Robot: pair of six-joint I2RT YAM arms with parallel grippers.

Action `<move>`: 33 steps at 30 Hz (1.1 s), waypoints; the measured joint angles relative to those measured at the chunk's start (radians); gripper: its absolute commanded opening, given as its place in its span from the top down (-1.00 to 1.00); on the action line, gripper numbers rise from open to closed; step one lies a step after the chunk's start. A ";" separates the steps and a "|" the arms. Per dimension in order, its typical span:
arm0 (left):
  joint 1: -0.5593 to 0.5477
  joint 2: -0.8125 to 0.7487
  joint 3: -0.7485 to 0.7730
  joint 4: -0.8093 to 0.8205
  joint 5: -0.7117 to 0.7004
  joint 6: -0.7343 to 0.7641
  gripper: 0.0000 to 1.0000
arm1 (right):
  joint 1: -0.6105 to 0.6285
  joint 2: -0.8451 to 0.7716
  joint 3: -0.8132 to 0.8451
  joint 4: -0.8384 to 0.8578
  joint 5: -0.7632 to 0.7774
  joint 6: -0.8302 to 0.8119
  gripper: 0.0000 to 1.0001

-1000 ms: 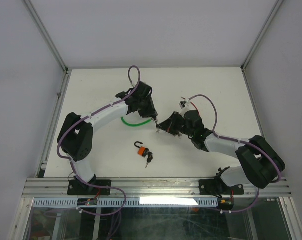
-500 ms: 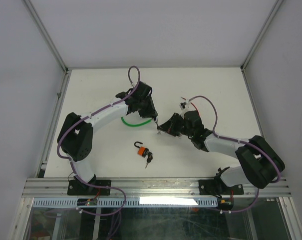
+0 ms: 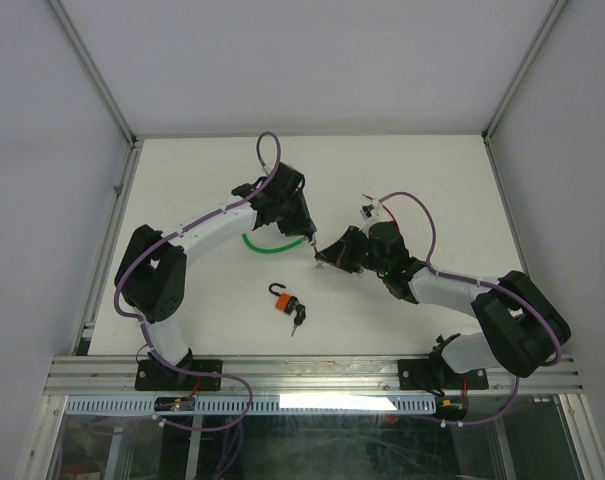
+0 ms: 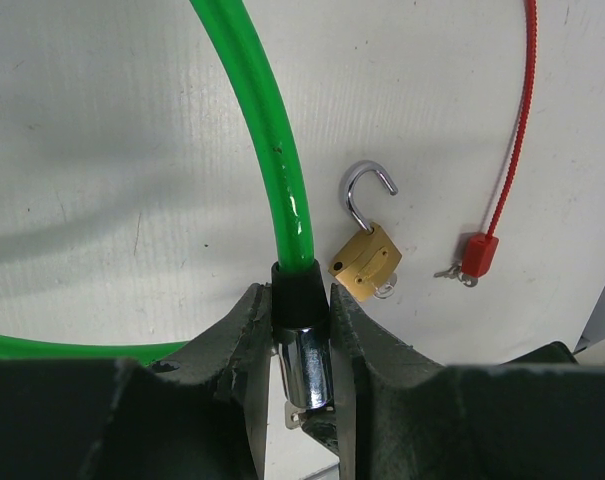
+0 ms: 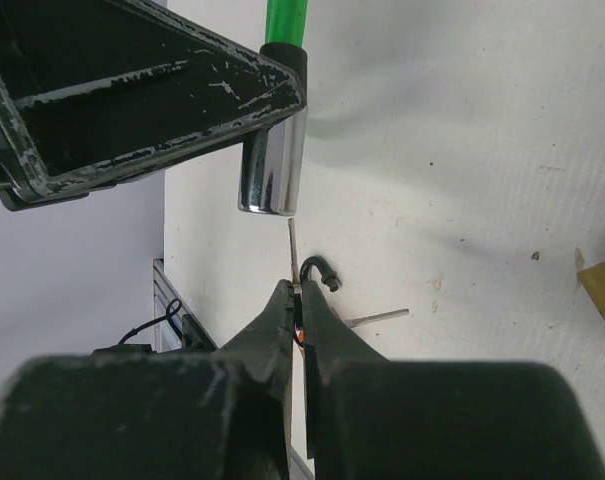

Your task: Unlock with the key

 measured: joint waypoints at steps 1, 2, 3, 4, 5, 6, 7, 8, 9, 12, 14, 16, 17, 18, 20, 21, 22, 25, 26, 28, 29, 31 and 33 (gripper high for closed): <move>0.000 0.000 0.000 0.000 0.000 0.000 1.00 | 0.000 0.000 0.000 0.000 0.000 0.000 1.00; 0.000 0.000 0.000 0.000 0.000 0.000 1.00 | -0.001 0.000 0.000 0.001 0.000 0.000 1.00; 0.000 0.000 0.000 0.000 0.000 0.000 1.00 | -0.001 0.000 0.000 0.002 0.000 0.000 1.00; 0.000 0.000 0.000 0.000 0.000 0.000 1.00 | -0.001 0.000 0.000 0.006 -0.001 0.001 1.00; 0.000 0.000 0.000 0.000 0.000 0.000 1.00 | -0.001 0.000 0.000 0.009 -0.002 0.001 1.00; 0.000 0.000 0.000 0.000 0.000 0.000 1.00 | -0.001 0.000 -0.001 0.014 -0.005 0.002 1.00; 0.000 0.000 0.000 0.000 0.000 0.000 1.00 | -0.001 0.000 -0.001 0.018 -0.006 0.004 1.00; 0.000 0.000 0.000 0.000 0.000 -0.001 1.00 | -0.001 0.000 -0.001 0.024 -0.008 0.006 1.00; 0.000 0.000 0.000 0.000 0.000 -0.001 1.00 | -0.001 0.000 -0.002 0.029 -0.008 0.008 1.00; 0.000 0.000 0.000 0.000 0.000 -0.002 1.00 | -0.001 0.000 -0.005 0.035 -0.008 0.011 1.00; 0.000 0.000 0.000 0.000 0.001 -0.002 1.00 | -0.002 0.000 -0.009 0.039 -0.008 0.014 1.00; 0.000 0.000 0.000 0.000 0.002 -0.003 1.00 | -0.002 0.000 -0.011 0.039 -0.008 0.016 1.00; 0.000 0.000 0.000 0.000 0.002 -0.003 1.00 | -0.002 0.000 -0.011 0.039 -0.008 0.017 1.00; 0.000 0.000 0.000 0.000 0.003 -0.003 1.00 | -0.002 0.000 -0.011 0.040 -0.007 0.019 1.00; 0.000 0.000 0.000 0.000 0.006 -0.003 1.00 | -0.003 0.000 -0.011 0.041 -0.006 0.023 1.00; 0.000 0.000 0.000 0.000 0.007 -0.003 1.00 | -0.003 0.000 -0.012 0.043 -0.005 0.025 1.00; 0.000 0.000 -0.001 0.001 0.008 -0.004 1.00 | -0.004 0.000 -0.013 0.045 -0.005 0.027 1.00; 0.000 0.000 -0.004 0.007 0.009 -0.006 1.00 | -0.006 0.000 -0.017 0.051 -0.004 0.034 1.00; 0.000 0.000 -0.007 0.012 0.010 -0.008 1.00 | -0.007 0.000 -0.017 0.052 -0.004 0.037 1.00; 0.000 -0.004 -0.018 0.023 0.012 -0.014 1.00 | -0.008 0.000 -0.017 0.052 -0.002 0.041 1.00; 0.000 -0.006 -0.024 0.027 0.015 -0.017 1.00 | -0.008 0.000 -0.017 0.052 0.000 0.042 1.00; 0.000 -0.013 -0.040 0.040 0.019 -0.025 1.00 | -0.008 0.000 -0.017 0.052 0.003 0.043 1.00; -0.001 -0.023 -0.055 0.053 0.023 -0.028 1.00 | -0.008 0.003 -0.017 0.052 0.004 0.044 1.00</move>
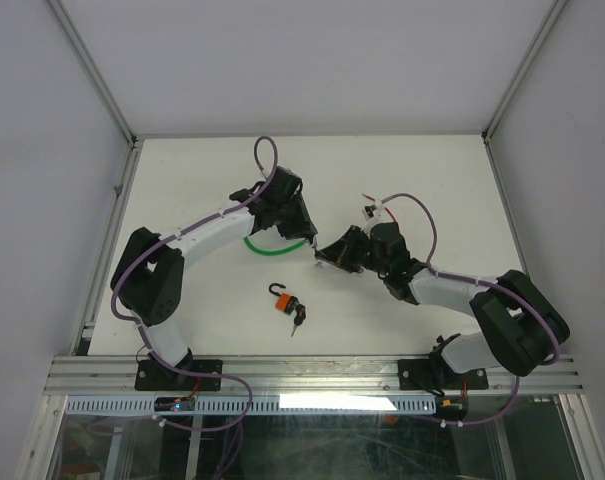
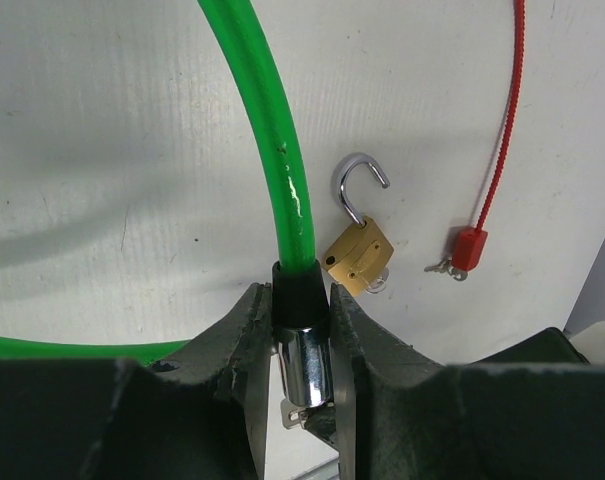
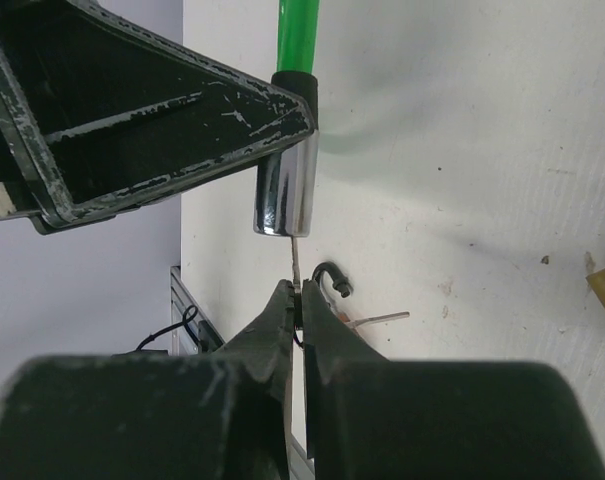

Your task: Unlock with the key

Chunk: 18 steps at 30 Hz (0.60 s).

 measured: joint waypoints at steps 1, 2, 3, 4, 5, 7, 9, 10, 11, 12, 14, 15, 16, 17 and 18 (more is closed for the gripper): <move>-0.001 -0.003 -0.005 0.006 0.000 -0.001 1.00 | 0.000 0.002 0.000 0.000 0.000 0.000 1.00; -0.002 -0.005 -0.010 0.010 0.000 -0.003 1.00 | 0.000 0.006 0.000 0.000 0.000 0.001 1.00; -0.005 -0.006 -0.013 0.013 -0.001 -0.008 1.00 | -0.001 0.010 0.001 0.001 0.001 0.001 1.00; -0.007 -0.006 -0.014 0.014 -0.003 -0.013 1.00 | -0.001 0.015 0.001 0.002 0.002 0.001 1.00; -0.012 -0.007 -0.020 0.021 -0.008 -0.021 1.00 | -0.002 0.020 0.001 0.004 0.003 0.001 1.00; -0.019 -0.013 -0.039 0.039 -0.014 -0.038 1.00 | -0.003 0.032 0.001 0.017 0.010 0.000 1.00; -0.026 -0.026 -0.068 0.070 -0.023 -0.061 1.00 | -0.007 0.045 0.001 0.030 0.008 -0.004 1.00; -0.026 -0.034 -0.080 0.081 -0.024 -0.069 1.00 | -0.008 0.049 0.001 0.035 0.006 -0.007 1.00; -0.026 -0.043 -0.095 0.097 -0.027 -0.081 1.00 | -0.010 0.052 0.001 0.042 0.002 -0.010 1.00; -0.026 -0.048 -0.100 0.103 -0.031 -0.086 1.00 | -0.013 0.054 0.001 0.049 -0.003 -0.014 1.00; -0.026 -0.055 -0.106 0.116 -0.041 -0.100 1.00 | -0.017 0.055 0.002 0.064 -0.006 -0.027 1.00; -0.026 -0.058 -0.108 0.124 -0.047 -0.105 1.00 | -0.020 0.055 0.003 0.072 -0.006 -0.034 1.00; -0.026 -0.060 -0.111 0.131 -0.051 -0.109 1.00 | -0.023 0.056 0.003 0.082 -0.005 -0.041 1.00; -0.026 -0.064 -0.116 0.143 -0.055 -0.114 1.00 | -0.026 0.057 0.003 0.095 -0.006 -0.051 1.00; -0.027 -0.069 -0.123 0.158 -0.060 -0.122 1.00 | -0.030 0.059 0.003 0.106 -0.009 -0.059 1.00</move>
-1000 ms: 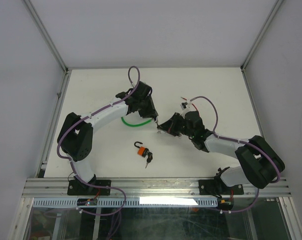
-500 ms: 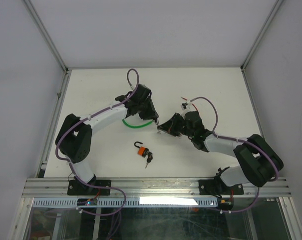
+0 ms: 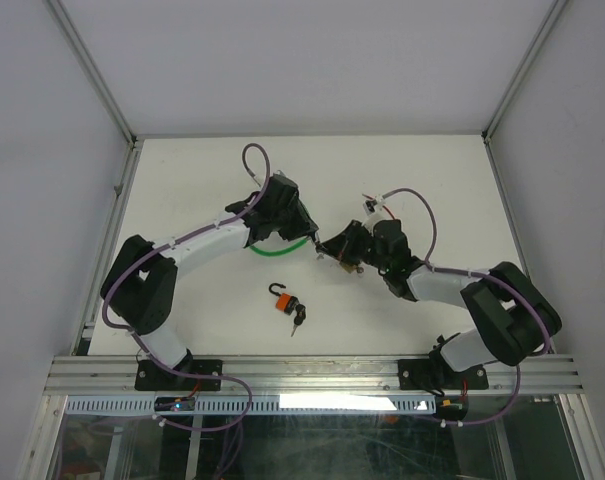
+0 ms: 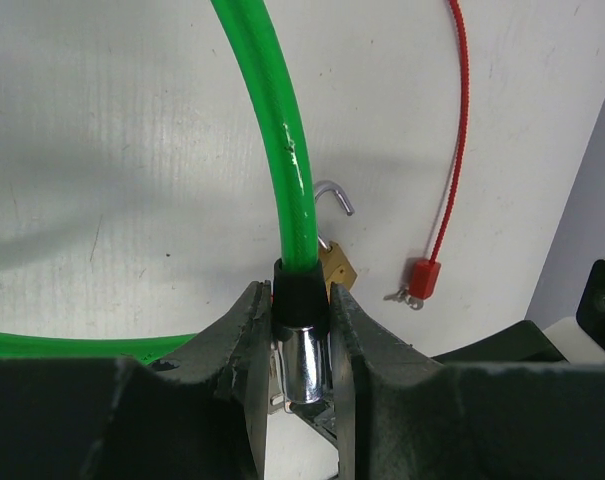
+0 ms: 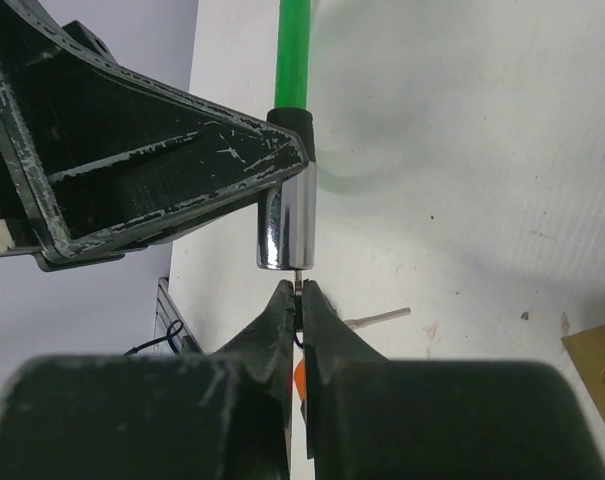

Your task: Unlock with the key

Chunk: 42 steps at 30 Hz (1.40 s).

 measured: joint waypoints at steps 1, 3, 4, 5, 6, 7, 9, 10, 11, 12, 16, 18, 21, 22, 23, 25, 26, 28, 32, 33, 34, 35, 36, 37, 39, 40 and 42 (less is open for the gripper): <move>0.000 -0.006 -0.012 0.019 -0.006 -0.009 1.00 | -0.004 0.004 0.000 0.014 -0.004 -0.007 1.00; -0.001 -0.019 -0.036 0.053 -0.016 -0.027 1.00 | -0.014 0.014 0.000 0.042 -0.021 -0.021 1.00; -0.001 -0.026 -0.051 0.076 -0.019 -0.036 1.00 | -0.021 0.018 0.000 0.055 -0.033 -0.027 1.00; -0.001 -0.036 -0.068 0.098 -0.021 -0.045 1.00 | -0.029 0.021 0.000 0.064 -0.047 -0.031 1.00; -0.001 -0.047 -0.082 0.116 -0.024 -0.052 1.00 | -0.037 0.024 0.000 0.072 -0.065 -0.033 1.00; -0.001 -0.058 -0.098 0.135 -0.025 -0.058 1.00 | -0.044 0.024 0.002 0.080 -0.083 -0.036 1.00; -0.001 -0.090 -0.130 0.176 -0.033 -0.064 1.00 | -0.057 0.024 0.009 0.095 -0.120 -0.038 1.00; -0.001 -0.109 -0.146 0.198 -0.039 -0.065 1.00 | -0.064 0.024 0.014 0.108 -0.140 -0.035 1.00; -0.001 -0.129 -0.161 0.214 -0.044 -0.065 1.00 | -0.068 0.024 0.018 0.114 -0.153 -0.028 1.00; -0.001 -0.151 -0.179 0.239 -0.048 -0.065 1.00 | -0.073 0.024 0.021 0.128 -0.171 -0.015 1.00; -0.001 -0.235 -0.256 0.348 -0.051 -0.066 1.00 | -0.101 0.024 0.023 0.207 -0.257 0.079 1.00; -0.001 -0.278 -0.300 0.415 -0.045 -0.065 1.00 | -0.118 0.027 0.023 0.257 -0.306 0.146 1.00; -0.001 -0.336 -0.360 0.523 -0.035 -0.055 1.00 | -0.138 0.046 0.026 0.340 -0.367 0.242 1.00; -0.001 -0.348 -0.374 0.553 -0.032 -0.050 1.00 | -0.143 0.057 0.030 0.371 -0.386 0.275 1.00; -0.001 -0.358 -0.389 0.589 -0.029 -0.040 1.00 | -0.148 0.066 0.035 0.394 -0.402 0.303 1.00; -0.001 -0.367 -0.413 0.652 -0.023 -0.027 1.00 | -0.154 0.085 0.047 0.433 -0.435 0.354 1.00; -0.001 -0.370 -0.429 0.689 -0.020 -0.024 1.00 | -0.156 0.096 0.052 0.451 -0.452 0.380 1.00; -0.001 -0.376 -0.462 0.752 -0.015 -0.019 1.00 | -0.156 0.120 0.060 0.481 -0.482 0.424 1.00; -0.001 -0.384 -0.523 0.828 -0.013 -0.013 1.00 | -0.156 0.186 0.061 0.554 -0.533 0.502 1.00; -0.001 -0.387 -0.533 0.832 -0.013 -0.011 1.00 | -0.156 0.205 0.061 0.576 -0.545 0.524 1.00; -0.001 -0.391 -0.541 0.833 -0.015 -0.008 1.00 | -0.156 0.219 0.061 0.591 -0.552 0.540 1.00; -0.001 -0.396 -0.548 0.834 -0.016 -0.007 1.00 | -0.156 0.235 0.061 0.613 -0.560 0.557 1.00; -0.001 -0.401 -0.553 0.834 -0.016 -0.006 1.00 | -0.155 0.246 0.061 0.631 -0.566 0.572 1.00; -0.001 -0.409 -0.560 0.836 -0.017 -0.007 1.00 | -0.155 0.254 0.061 0.645 -0.573 0.583 0.98; 0.000 -0.424 -0.575 0.840 -0.016 -0.012 1.00 | -0.153 0.260 0.061 0.662 -0.582 0.592 0.86; 0.002 -0.428 -0.580 0.844 -0.016 -0.016 1.00 | -0.153 0.261 0.061 0.665 -0.584 0.592 0.80; 0.009 -0.436 -0.595 0.856 -0.010 -0.036 1.00 | -0.153 0.260 0.061 0.663 -0.585 0.586 0.61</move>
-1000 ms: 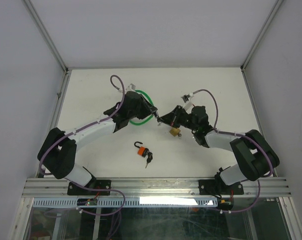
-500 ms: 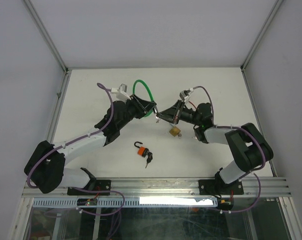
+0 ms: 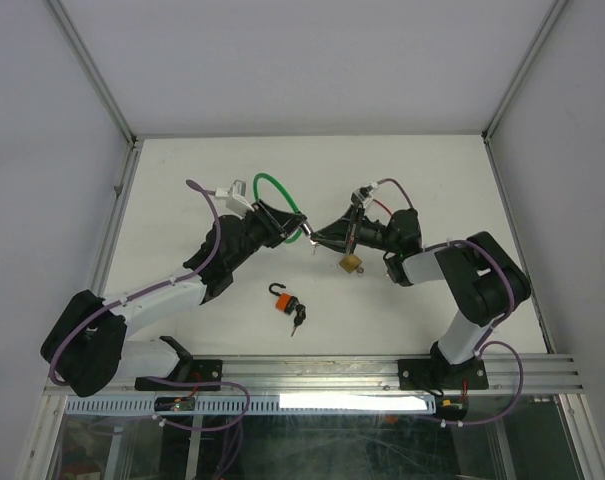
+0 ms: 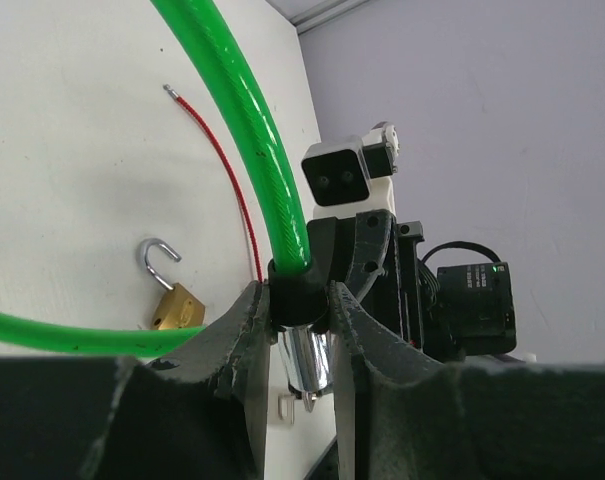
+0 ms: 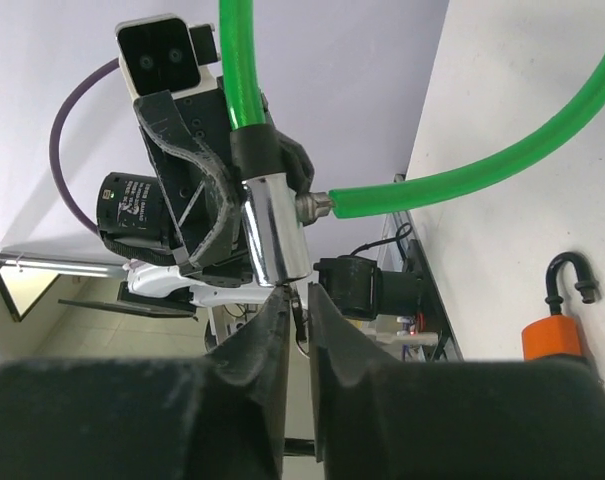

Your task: Unlock with the key

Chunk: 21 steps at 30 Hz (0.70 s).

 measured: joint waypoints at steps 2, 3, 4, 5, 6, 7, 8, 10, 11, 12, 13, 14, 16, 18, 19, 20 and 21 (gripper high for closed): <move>0.013 -0.008 -0.014 0.004 0.015 -0.020 1.00 | -0.003 -0.005 0.000 -0.028 0.003 -0.018 0.46; 0.020 -0.011 -0.020 0.003 0.023 -0.027 1.00 | -0.007 -0.013 0.000 -0.060 0.007 -0.036 0.38; 0.026 -0.015 -0.026 0.002 0.030 -0.035 1.00 | -0.013 -0.022 0.000 -0.089 0.012 -0.055 0.31; 0.032 -0.021 -0.031 -0.004 0.040 -0.046 1.00 | -0.021 -0.036 0.000 -0.128 0.023 -0.080 0.25; 0.032 -0.027 -0.031 -0.015 0.050 -0.052 1.00 | -0.033 -0.058 0.005 -0.186 0.035 -0.116 0.24; 0.032 -0.031 -0.031 -0.023 0.055 -0.056 1.00 | -0.040 -0.079 0.013 -0.240 0.042 -0.153 0.24; 0.032 -0.035 -0.031 -0.035 0.057 -0.058 1.00 | -0.046 -0.099 0.023 -0.287 0.046 -0.182 0.14; 0.032 -0.045 -0.031 -0.068 0.062 -0.061 1.00 | -0.053 -0.152 0.056 -0.418 0.059 -0.263 0.09; 0.034 -0.047 -0.031 -0.082 0.062 -0.062 1.00 | -0.053 -0.188 0.076 -0.496 0.067 -0.336 0.07; 0.039 -0.048 -0.029 -0.098 0.062 -0.064 1.00 | -0.053 -0.218 0.092 -0.558 0.074 -0.402 0.06; 0.039 -0.050 -0.026 -0.112 0.061 -0.066 1.00 | -0.051 -0.251 0.109 -0.625 0.082 -0.478 0.04; 0.040 -0.051 -0.023 -0.131 0.059 -0.067 1.00 | -0.049 -0.276 0.121 -0.673 0.091 -0.535 0.03; 0.045 -0.051 -0.012 -0.163 0.051 -0.067 1.00 | -0.042 -0.329 0.151 -0.791 0.119 -0.668 -0.03; 0.045 -0.051 -0.001 -0.185 0.049 -0.067 1.00 | -0.025 -0.375 0.182 -0.903 0.160 -0.795 -0.11; 0.045 -0.051 0.001 -0.187 0.047 -0.067 1.00 | -0.008 -0.397 0.199 -0.959 0.188 -0.856 -0.13; 0.045 -0.051 0.003 -0.190 0.047 -0.067 1.00 | 0.012 -0.412 0.215 -1.004 0.219 -0.906 -0.15; 0.045 -0.051 0.005 -0.194 0.047 -0.068 1.00 | 0.040 -0.425 0.234 -1.051 0.255 -0.954 -0.16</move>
